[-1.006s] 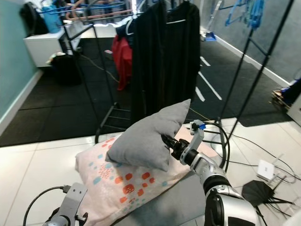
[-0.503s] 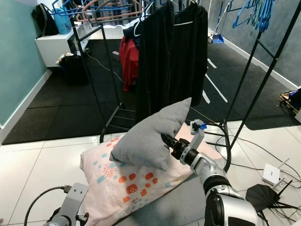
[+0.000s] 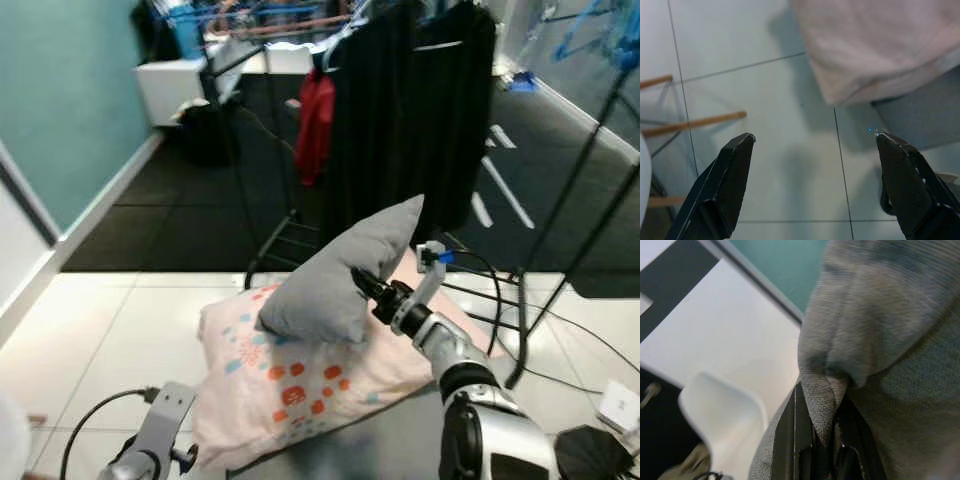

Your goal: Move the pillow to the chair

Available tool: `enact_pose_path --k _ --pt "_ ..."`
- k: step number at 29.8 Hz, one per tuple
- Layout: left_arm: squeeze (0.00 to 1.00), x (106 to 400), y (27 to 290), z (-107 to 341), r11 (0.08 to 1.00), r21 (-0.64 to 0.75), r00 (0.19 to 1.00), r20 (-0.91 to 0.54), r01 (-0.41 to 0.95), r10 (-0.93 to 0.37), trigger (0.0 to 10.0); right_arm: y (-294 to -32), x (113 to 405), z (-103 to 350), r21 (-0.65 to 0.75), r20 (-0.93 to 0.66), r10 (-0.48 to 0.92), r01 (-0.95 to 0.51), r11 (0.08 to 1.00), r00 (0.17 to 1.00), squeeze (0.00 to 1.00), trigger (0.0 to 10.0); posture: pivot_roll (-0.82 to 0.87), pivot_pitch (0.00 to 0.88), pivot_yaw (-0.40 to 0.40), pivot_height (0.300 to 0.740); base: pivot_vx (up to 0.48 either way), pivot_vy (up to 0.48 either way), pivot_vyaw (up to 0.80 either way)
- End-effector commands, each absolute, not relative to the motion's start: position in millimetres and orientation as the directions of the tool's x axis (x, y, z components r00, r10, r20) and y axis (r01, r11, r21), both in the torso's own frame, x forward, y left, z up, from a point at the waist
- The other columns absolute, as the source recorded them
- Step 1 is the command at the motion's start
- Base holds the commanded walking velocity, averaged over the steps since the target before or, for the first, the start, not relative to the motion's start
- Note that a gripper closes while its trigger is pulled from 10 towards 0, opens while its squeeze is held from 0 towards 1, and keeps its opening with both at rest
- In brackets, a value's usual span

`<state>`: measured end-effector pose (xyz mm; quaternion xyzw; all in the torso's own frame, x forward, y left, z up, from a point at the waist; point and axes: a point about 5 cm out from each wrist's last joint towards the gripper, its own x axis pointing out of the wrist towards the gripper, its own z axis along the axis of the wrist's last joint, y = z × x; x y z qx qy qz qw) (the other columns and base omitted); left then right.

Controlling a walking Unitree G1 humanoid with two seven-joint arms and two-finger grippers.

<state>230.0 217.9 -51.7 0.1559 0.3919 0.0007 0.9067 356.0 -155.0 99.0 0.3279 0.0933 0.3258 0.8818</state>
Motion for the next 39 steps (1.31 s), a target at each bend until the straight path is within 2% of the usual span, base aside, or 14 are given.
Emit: enact_pose_path --k 1,9,18,22,39 --pt "0.0 225 221 -54 0.951 0.285 0.678 -0.723 0.119 0.132 10.0 -154 358 104 0.628 0.08 0.642 -0.539 0.561 0.762 0.0 10.0 -0.12 0.047 -0.051 0.714 0.0 0.0 0.8" --pt "0.0 225 221 -55 0.95 0.283 0.676 -0.727 0.133 0.122 10.0 -154 354 96 0.635 0.051 0.642 -0.521 0.57 0.765 0.0 10.0 -0.11 0.048 -0.049 0.714 0.0 -0.36 0.8" --pt "0.0 224 221 -55 0.951 0.289 0.676 -0.724 0.112 0.14 10.0 -153 356 100 0.633 0.069 0.647 -0.535 0.56 0.759 0.0 10.0 -0.11 0.043 -0.048 0.714 0.0 0.0 0.8" --pt "0.0 223 220 -56 0.949 0.292 0.673 -0.727 0.12 0.139 10.0 -146 359 111 0.616 0.12 0.688 -0.597 0.514 0.716 0.0 10.0 -0.12 0.037 -0.049 0.714 0.0 0.0 0.8" --pt "0.0 224 218 -56 0.949 0.291 0.673 -0.727 0.122 0.137 10.0 -133 362 128 0.584 0.21 0.749 -0.695 0.42 0.628 0.0 10.0 -0.11 0.037 -0.05 0.714 0.0 0.0 0.8"
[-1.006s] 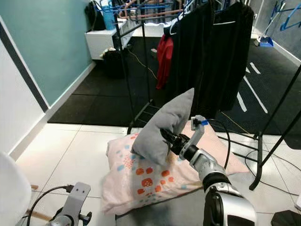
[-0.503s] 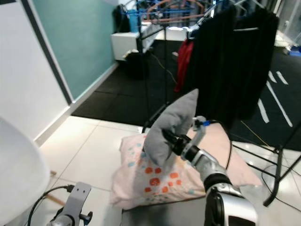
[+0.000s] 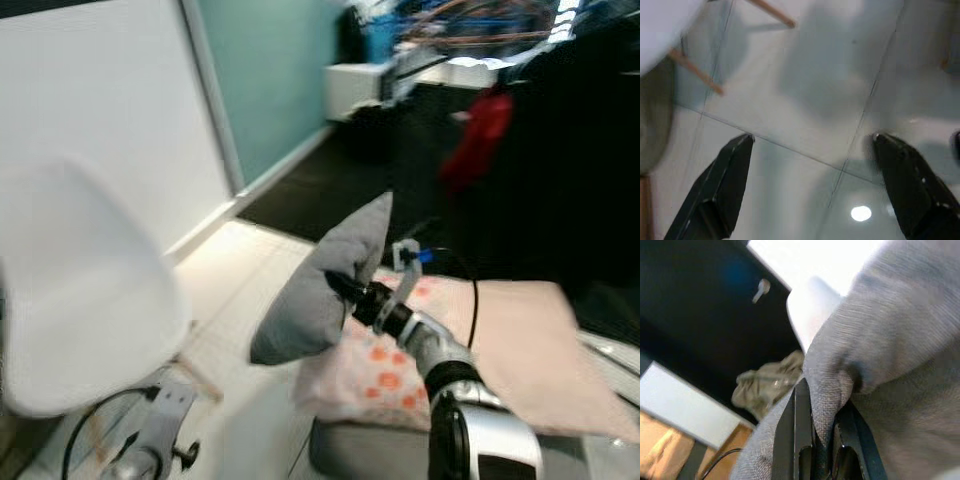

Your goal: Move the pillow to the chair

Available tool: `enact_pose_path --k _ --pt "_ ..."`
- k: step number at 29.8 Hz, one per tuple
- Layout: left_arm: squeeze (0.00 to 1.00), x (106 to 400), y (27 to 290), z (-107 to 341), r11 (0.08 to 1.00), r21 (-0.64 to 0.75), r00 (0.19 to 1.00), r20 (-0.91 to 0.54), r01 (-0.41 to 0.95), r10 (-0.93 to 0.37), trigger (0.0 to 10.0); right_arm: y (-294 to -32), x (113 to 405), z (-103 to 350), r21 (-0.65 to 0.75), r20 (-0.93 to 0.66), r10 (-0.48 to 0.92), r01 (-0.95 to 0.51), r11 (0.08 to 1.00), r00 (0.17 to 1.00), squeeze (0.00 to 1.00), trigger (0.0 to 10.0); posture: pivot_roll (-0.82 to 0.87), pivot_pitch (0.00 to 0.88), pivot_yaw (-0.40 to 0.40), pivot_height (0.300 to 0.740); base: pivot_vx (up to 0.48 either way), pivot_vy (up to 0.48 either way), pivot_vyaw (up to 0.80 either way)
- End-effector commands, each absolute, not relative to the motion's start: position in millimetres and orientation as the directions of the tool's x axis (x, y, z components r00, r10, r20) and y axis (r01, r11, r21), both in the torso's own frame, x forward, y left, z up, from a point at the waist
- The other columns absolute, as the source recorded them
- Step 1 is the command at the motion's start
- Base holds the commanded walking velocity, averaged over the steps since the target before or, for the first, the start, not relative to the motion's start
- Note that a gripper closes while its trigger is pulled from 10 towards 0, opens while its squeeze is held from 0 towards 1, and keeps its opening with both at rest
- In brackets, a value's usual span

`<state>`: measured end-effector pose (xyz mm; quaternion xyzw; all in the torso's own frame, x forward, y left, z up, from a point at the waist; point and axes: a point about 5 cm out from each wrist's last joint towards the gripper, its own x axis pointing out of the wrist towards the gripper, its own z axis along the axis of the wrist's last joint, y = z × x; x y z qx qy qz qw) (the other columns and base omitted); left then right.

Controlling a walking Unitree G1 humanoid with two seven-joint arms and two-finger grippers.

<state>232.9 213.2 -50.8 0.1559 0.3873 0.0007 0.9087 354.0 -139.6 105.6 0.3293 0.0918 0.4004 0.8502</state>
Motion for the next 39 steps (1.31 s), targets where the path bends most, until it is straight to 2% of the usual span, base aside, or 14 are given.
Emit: enact_pose_path --k 1,3,5,13,15,18,19,22,28,33,39 --pt "0.0 224 219 -56 0.949 0.293 0.673 -0.726 0.121 0.138 10.0 -131 363 133 0.581 0.233 0.757 -0.712 0.395 0.61 0.0 10.0 -0.11 0.039 -0.05 0.714 0.0 0.0 0.8" --pt "0.0 224 219 -56 0.948 0.294 0.674 -0.726 0.12 0.14 10.0 -125 363 139 0.57 0.269 0.78 -0.747 0.344 0.565 0.0 10.0 -0.11 0.041 -0.05 0.714 0.0 0.0 0.8" --pt "0.0 224 220 -56 0.948 0.294 0.674 -0.725 0.12 0.139 10.0 -122 363 140 0.565 0.275 0.79 -0.757 0.329 0.549 0.0 10.0 -0.11 0.041 -0.051 0.714 0.0 0.0 0.8" --pt "0.0 224 220 -55 0.95 0.289 0.679 -0.722 0.118 0.136 10.0 -118 361 136 0.569 0.259 0.801 -0.755 0.326 0.54 0.0 10.0 -0.11 0.043 -0.052 0.714 0.0 0.0 0.8" --pt "0.0 224 219 -55 0.95 0.288 0.68 -0.721 0.118 0.134 10.0 -118 361 132 0.569 0.231 0.798 -0.742 0.354 0.557 0.0 10.0 -0.11 0.043 -0.052 0.714 0.0 0.0 0.74" --pt "0.0 226 218 -55 0.95 0.283 0.683 -0.72 0.13 0.121 10.0 -123 363 120 0.571 0.104 0.753 -0.659 0.49 0.65 0.0 10.0 -0.11 0.043 -0.054 0.714 0.0 0.0 0.0" --pt "0.0 226 218 -55 0.95 0.283 0.683 -0.72 0.13 0.121 10.0 -123 363 120 0.571 0.104 0.753 -0.659 0.49 0.65 0.0 10.0 -0.11 0.043 -0.054 0.714 0.0 0.0 0.0" --pt "0.0 226 217 -54 0.949 0.283 0.684 -0.72 0.139 0.115 10.0 -131 365 115 0.564 0.043 0.704 -0.599 0.569 0.709 0.0 10.0 -0.11 0.044 -0.052 0.714 0.314 0.0 0.0" --pt "0.0 226 217 -54 0.949 0.284 0.684 -0.72 0.14 0.115 10.0 -138 363 109 0.535 -0.023 0.69 -0.574 0.62 0.724 0.0 10.0 -0.11 0.045 -0.053 0.714 0.359 0.0 0.0" --pt "0.0 226 217 -54 0.948 0.285 0.684 -0.72 0.141 0.114 10.0 -142 362 109 0.52 -0.022 0.693 -0.583 0.624 0.721 0.0 10.0 -0.11 0.047 -0.052 0.714 0.367 0.0 0.0" --pt "0.0 225 217 -55 0.948 0.284 0.683 -0.722 0.146 0.111 10.0 -141 362 112 0.504 0.007 0.715 -0.62 0.602 0.699 0.0 10.0 -0.11 0.046 -0.048 0.714 0.367 0.0 0.8"
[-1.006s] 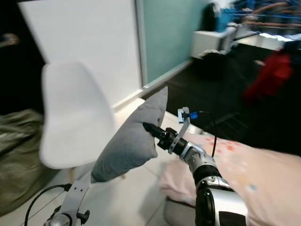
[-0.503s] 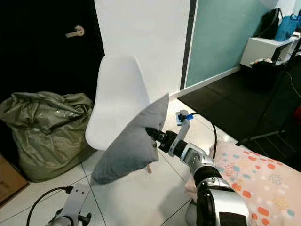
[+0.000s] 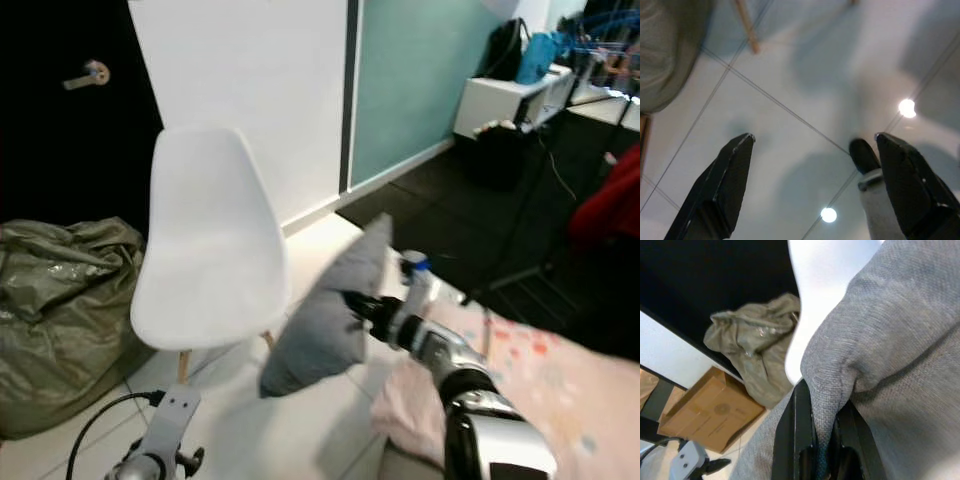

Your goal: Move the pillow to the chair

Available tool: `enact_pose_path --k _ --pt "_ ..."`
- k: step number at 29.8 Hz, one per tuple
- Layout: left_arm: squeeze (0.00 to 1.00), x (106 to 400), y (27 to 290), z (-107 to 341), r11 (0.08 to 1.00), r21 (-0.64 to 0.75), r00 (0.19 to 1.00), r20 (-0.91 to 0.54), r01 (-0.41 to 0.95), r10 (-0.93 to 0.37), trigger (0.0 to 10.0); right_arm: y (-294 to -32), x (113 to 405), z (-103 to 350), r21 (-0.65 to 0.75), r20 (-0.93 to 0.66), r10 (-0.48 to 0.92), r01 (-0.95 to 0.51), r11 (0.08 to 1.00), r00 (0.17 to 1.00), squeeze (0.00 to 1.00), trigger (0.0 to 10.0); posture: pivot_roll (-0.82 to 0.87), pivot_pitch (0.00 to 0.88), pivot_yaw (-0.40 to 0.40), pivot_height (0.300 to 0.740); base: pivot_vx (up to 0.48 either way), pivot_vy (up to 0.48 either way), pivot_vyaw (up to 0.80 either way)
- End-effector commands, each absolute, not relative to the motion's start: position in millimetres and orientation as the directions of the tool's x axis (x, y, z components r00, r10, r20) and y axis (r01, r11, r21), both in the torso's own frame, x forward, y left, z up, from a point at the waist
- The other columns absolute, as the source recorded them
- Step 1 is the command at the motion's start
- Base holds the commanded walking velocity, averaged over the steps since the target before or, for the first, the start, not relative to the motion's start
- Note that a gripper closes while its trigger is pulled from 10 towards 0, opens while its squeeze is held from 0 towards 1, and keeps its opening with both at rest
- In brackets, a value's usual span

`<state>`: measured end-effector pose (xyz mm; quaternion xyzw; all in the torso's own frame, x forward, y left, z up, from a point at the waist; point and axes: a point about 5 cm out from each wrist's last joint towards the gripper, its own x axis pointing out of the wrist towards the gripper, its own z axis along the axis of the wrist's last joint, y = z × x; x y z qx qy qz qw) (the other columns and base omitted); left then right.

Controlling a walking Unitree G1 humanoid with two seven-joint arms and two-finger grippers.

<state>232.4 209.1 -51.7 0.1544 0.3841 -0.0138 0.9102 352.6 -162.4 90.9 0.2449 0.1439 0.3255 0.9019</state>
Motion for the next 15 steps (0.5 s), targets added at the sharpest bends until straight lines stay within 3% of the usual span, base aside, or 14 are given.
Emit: enact_pose_path --k 1,9,15 --pt "0.0 225.3 216.3 -55.1 0.948 0.284 0.683 -0.722 0.147 0.11 10.0 -140.1 361.7 112.1 0.506 0.013 0.72 -0.625 0.594 0.694 0.0 10.0 -0.11 0.046 -0.048 0.714 0.364 0.0 0.8" --pt "0.0 226.1 216.0 -54.6 0.948 0.283 0.684 -0.722 0.147 0.109 10.0 -138.7 362.4 113.1 0.506 0.013 0.721 -0.627 0.592 0.692 0.0 10.0 -0.11 0.045 -0.05 0.714 0.366 0.0 0.8" --pt "0.0 226.6 216.3 -54.3 0.947 0.283 0.685 -0.72 0.148 0.108 10.0 -140.1 364.9 119.1 0.523 0.046 0.718 -0.629 0.575 0.694 0.0 10.0 -0.11 0.04 -0.05 0.714 0.361 0.0 0.0"
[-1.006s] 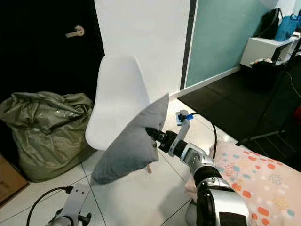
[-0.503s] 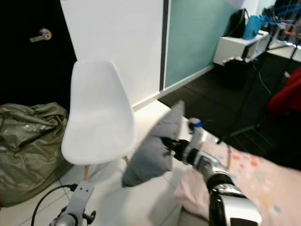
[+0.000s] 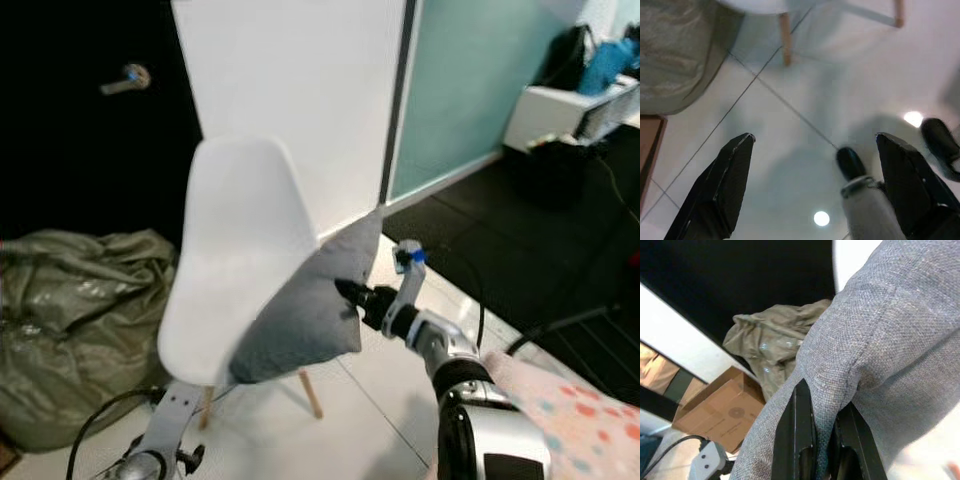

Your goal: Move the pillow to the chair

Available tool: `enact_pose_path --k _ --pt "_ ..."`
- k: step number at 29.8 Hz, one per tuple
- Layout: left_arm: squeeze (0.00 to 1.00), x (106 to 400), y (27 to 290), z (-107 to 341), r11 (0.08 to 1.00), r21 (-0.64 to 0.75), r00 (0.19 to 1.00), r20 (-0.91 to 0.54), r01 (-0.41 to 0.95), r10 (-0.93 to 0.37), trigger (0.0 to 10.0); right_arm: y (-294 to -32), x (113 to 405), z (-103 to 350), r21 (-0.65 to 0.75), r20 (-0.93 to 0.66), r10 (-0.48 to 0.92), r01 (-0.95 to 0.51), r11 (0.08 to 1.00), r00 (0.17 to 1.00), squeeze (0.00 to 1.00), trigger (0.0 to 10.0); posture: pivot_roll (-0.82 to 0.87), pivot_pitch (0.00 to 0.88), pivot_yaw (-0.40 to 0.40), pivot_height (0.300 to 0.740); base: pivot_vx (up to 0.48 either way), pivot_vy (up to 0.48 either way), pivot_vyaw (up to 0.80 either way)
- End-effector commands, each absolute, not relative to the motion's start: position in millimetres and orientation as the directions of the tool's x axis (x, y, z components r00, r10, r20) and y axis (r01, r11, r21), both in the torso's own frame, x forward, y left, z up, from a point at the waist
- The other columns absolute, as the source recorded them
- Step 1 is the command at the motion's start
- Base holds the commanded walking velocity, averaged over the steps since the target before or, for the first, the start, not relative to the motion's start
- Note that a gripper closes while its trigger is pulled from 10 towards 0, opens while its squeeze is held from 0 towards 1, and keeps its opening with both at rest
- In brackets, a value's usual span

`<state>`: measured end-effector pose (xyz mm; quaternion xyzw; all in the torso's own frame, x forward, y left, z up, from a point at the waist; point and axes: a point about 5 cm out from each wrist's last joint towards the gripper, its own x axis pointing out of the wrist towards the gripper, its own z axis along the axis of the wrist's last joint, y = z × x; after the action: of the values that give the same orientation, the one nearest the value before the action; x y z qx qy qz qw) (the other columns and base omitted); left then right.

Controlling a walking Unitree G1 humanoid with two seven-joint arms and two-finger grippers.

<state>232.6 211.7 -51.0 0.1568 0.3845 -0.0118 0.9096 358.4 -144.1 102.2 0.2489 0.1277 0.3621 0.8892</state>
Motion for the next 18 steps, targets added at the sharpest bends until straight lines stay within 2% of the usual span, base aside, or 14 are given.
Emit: enact_pose_path --k 1,8,18 --pt "0.0 226.6 216.3 -54.3 0.947 0.283 0.685 -0.72 0.148 0.108 10.0 -140.1 364.9 119.1 0.523 0.046 0.718 -0.629 0.575 0.694 0.0 10.0 -0.11 0.04 -0.05 0.714 0.364 0.0 0.0" --pt "0.0 225.4 216.8 -54.8 0.947 0.284 0.684 -0.722 0.15 0.108 10.0 -137.8 365.5 124.2 0.515 0.072 0.742 -0.662 0.544 0.666 0.0 10.0 -0.12 0.038 -0.05 0.714 0.364 0.0 0.0" --pt "0.0 221.6 217.2 -57.0 0.946 0.285 0.68 -0.725 0.151 0.111 10.0 -144.1 371.3 123.4 0.492 0.0 0.666 -0.58 0.649 0.746 0.0 10.0 -0.11 0.029 -0.051 0.714 0.357 0.0 0.0"
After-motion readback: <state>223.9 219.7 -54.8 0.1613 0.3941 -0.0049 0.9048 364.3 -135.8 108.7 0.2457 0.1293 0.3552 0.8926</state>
